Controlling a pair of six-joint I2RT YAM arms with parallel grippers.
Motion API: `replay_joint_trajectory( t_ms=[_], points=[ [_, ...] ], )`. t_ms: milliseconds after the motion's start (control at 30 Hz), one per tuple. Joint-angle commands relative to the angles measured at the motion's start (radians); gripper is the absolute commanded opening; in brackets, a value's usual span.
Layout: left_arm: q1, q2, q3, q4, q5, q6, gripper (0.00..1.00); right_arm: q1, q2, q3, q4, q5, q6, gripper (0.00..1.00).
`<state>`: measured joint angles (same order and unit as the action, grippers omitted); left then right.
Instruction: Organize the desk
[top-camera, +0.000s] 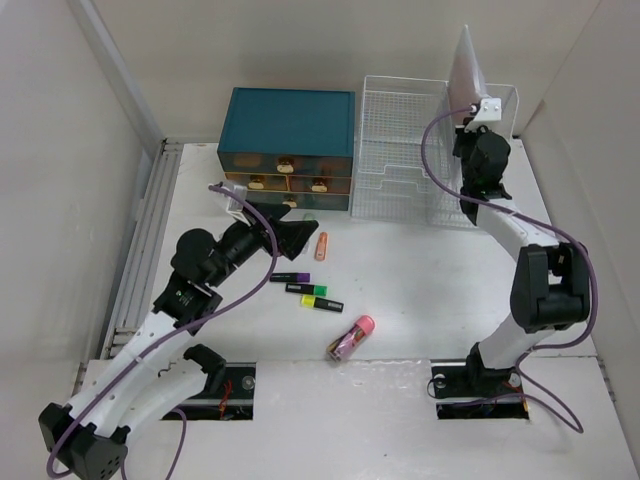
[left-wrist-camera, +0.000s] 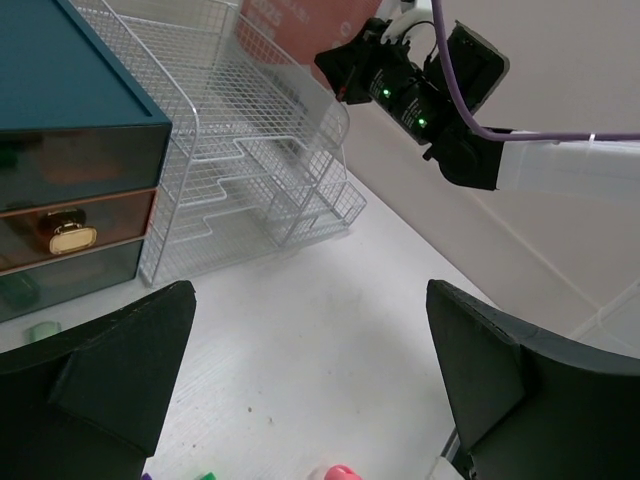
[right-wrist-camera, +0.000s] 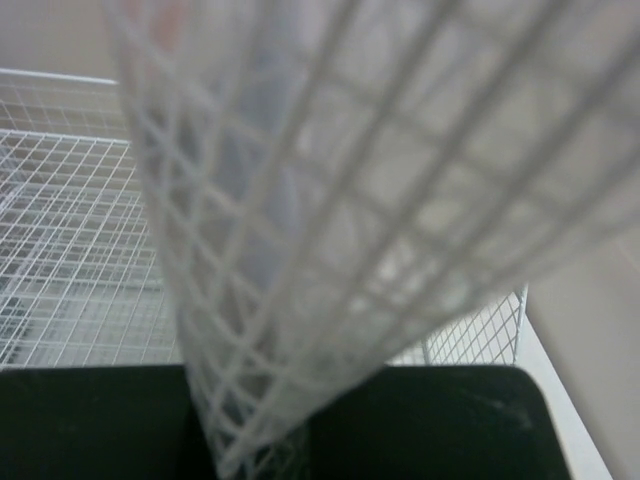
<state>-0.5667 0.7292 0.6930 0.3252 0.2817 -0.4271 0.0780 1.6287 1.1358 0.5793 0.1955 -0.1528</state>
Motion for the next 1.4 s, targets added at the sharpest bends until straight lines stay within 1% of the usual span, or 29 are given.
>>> replay_joint_trajectory(
  t_ms=[0,133,433,467,500,533,567,600,633,667,700,733,900,967,1000,1067,1100,1133,1233,1267,1300,1367],
  points=[
    [-0.001,0.003,-0.01,0.052,-0.003,0.008,1.0,-0.029,0.04,-0.004,0.122,-0.03,-0.002,0.0],
    [-0.001,0.003,-0.01,0.052,-0.003,0.008,1.0,-0.049,0.082,0.044,0.122,-0.039,-0.002,0.0],
    [-0.001,0.003,-0.01,0.043,-0.021,0.008,1.0,-0.058,0.114,0.01,0.122,-0.048,-0.002,0.0],
    [-0.001,0.003,-0.01,0.043,-0.021,0.008,1.0,-0.058,0.114,0.001,0.122,-0.048,-0.002,0.02],
    [-0.001,0.012,-0.01,0.043,-0.021,0.008,1.0,-0.058,0.114,0.001,0.122,-0.048,-0.002,0.08],
    [-0.001,0.012,-0.01,0.043,-0.032,0.008,1.0,-0.067,0.105,-0.008,0.122,-0.057,-0.002,0.17],
    [-0.001,0.012,-0.01,0.043,-0.032,0.008,1.0,-0.067,0.105,-0.008,0.122,-0.07,-0.002,0.28],
    [-0.001,0.021,-0.01,0.043,-0.032,0.008,1.0,-0.067,0.105,-0.008,0.097,-0.07,-0.002,0.54],
    [-0.001,0.021,-0.01,0.043,-0.041,0.008,1.0,-0.067,0.096,-0.008,0.084,-0.07,-0.002,0.66],
    [-0.001,0.021,-0.019,0.052,-0.041,0.008,1.0,-0.067,0.082,-0.008,0.071,-0.07,-0.002,0.75],
    [-0.001,0.021,-0.02,0.052,-0.056,0.008,1.0,-0.067,0.071,-0.008,0.071,-0.082,-0.002,0.82],
    [-0.001,0.03,-0.02,0.063,-0.056,-0.001,1.0,-0.067,0.059,-0.008,0.062,-0.082,-0.002,0.84],
    [-0.001,0.05,-0.01,0.052,-0.168,-0.01,1.0,-0.067,-0.09,-0.042,0.027,-0.071,-0.002,0.86],
    [-0.001,0.061,-0.001,0.052,-0.203,-0.022,1.0,-0.067,-0.148,-0.053,-0.018,-0.071,-0.002,0.86],
    [-0.001,0.071,-0.001,0.052,-0.231,-0.022,1.0,-0.067,-0.211,-0.063,-0.033,-0.071,-0.002,0.86],
    [-0.001,0.081,0.01,0.043,-0.256,-0.033,1.0,-0.067,-0.275,-0.074,-0.088,-0.085,-0.002,0.86],
    [-0.001,0.09,0.01,0.032,-0.266,-0.033,1.0,-0.067,-0.343,-0.074,-0.107,-0.1,-0.002,0.87],
    [-0.001,0.09,0.02,0.02,-0.289,-0.033,1.0,-0.067,-0.377,-0.074,-0.128,-0.149,-0.002,0.87],
    [-0.001,0.099,0.03,0.006,-0.35,-0.042,1.0,-0.067,-0.488,-0.084,-0.225,-0.295,0.013,0.98],
    [-0.001,0.11,0.03,0.006,-0.369,-0.042,1.0,-0.067,-0.507,-0.074,-0.258,-0.447,0.013,0.98],
    [-0.001,0.11,0.03,0.006,-0.386,-0.042,1.0,-0.067,-0.52,-0.056,-0.329,-0.517,0.013,0.92],
    [-0.001,0.124,0.03,0.006,-0.43,-0.042,1.0,-0.049,-0.532,-0.045,-0.375,-0.669,0.042,0.75]
  ],
)
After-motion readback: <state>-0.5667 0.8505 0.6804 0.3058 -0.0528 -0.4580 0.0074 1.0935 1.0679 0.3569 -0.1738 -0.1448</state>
